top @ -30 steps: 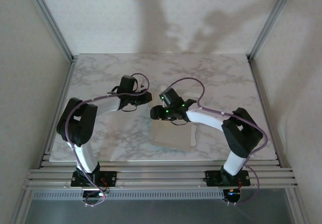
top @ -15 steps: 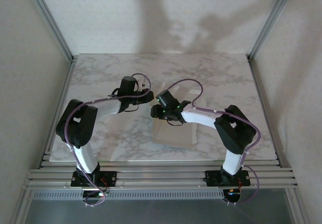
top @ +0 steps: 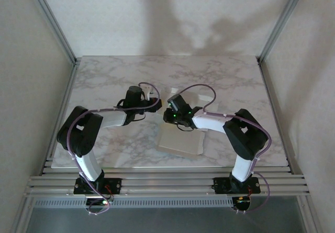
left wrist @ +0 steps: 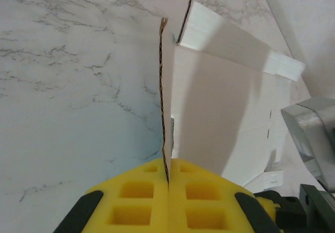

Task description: Fold the paper box

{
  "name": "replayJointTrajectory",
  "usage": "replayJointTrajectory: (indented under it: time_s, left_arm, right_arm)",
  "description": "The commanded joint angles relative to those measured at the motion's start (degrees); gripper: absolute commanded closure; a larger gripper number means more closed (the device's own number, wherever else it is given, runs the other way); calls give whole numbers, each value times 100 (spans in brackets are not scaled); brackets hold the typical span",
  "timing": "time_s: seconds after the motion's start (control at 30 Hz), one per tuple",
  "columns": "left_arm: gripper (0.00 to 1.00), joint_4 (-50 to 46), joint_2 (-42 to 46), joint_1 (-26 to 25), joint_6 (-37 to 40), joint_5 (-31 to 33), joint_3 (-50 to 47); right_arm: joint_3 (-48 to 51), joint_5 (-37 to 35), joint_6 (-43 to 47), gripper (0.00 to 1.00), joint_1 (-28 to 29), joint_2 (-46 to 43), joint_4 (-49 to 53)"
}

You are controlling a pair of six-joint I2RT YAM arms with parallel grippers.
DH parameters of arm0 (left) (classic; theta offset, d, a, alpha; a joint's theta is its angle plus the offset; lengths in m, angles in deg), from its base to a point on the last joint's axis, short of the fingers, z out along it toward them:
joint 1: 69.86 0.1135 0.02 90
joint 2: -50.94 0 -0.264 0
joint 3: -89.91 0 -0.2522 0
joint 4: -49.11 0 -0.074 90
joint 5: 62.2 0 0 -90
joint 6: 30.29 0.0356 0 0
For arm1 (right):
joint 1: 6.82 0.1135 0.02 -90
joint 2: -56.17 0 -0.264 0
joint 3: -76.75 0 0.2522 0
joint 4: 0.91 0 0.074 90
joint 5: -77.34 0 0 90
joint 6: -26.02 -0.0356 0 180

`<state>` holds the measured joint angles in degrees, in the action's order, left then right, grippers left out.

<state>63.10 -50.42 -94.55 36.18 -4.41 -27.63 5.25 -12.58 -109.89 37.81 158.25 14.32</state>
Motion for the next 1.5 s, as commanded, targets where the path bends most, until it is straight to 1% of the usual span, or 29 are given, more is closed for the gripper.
replayJointTrajectory:
  time_s: [0.0,0.17,0.3,0.5,0.53,0.6,0.77,0.83,0.93,1.03,1.07,1.17,1.3,1.37,1.4,1.47]
  left_arm:
    - [97,707,244,-136,127,39,-118]
    - [97,1459,283,-320,234,111,-489]
    - [96,1971,284,-392,226,185,-765]
    - [95,2604,208,-501,394,314,-1077]
    - [95,2673,194,-531,402,329,-1111]
    - [95,2909,184,-605,456,403,-1223]
    - [95,3121,111,-730,481,609,-1310]
    - [95,3185,66,-739,464,618,-1311]
    - [95,3220,21,-739,455,627,-1277]
    - [95,3245,-54,-741,437,606,-1226]
    - [95,3273,-81,-739,418,601,-1228]
    - [95,3370,-135,-745,352,592,-1232]
    - [95,3433,-215,-748,306,587,-1206]
    - [95,3454,-263,-757,271,590,-1189]
    - [94,3426,-291,-767,272,593,-1164]
    - [94,3396,-351,-787,294,593,-1131]
  right_arm:
    - [240,-24,-63,80,-93,-246,-123]
    - [456,116,-74,76,-120,-283,-375]
    - [689,201,-68,69,-144,-463,-695]
    - [1076,485,148,69,-160,-977,-885]
    - [1170,510,175,69,-315,-1086,-876]
    - [1362,705,233,69,-381,-1271,-959]
    - [1802,1110,377,62,-450,-1840,-1044]
    - [1905,1270,515,62,-454,-2081,-891]
    - [1981,1460,768,66,-446,-2320,-267]
    - [2232,1378,847,73,-452,-2557,159]
    - [2303,1310,862,77,-440,-2634,347]
    - [2444,1136,886,85,-370,-2893,855]
    - [2668,951,703,94,-218,-3068,1150]
    - [2777,865,565,97,-211,-3040,1117]
    - [2815,862,489,98,-70,-2984,1042]
    - [2853,793,294,100,-10,-2812,912]
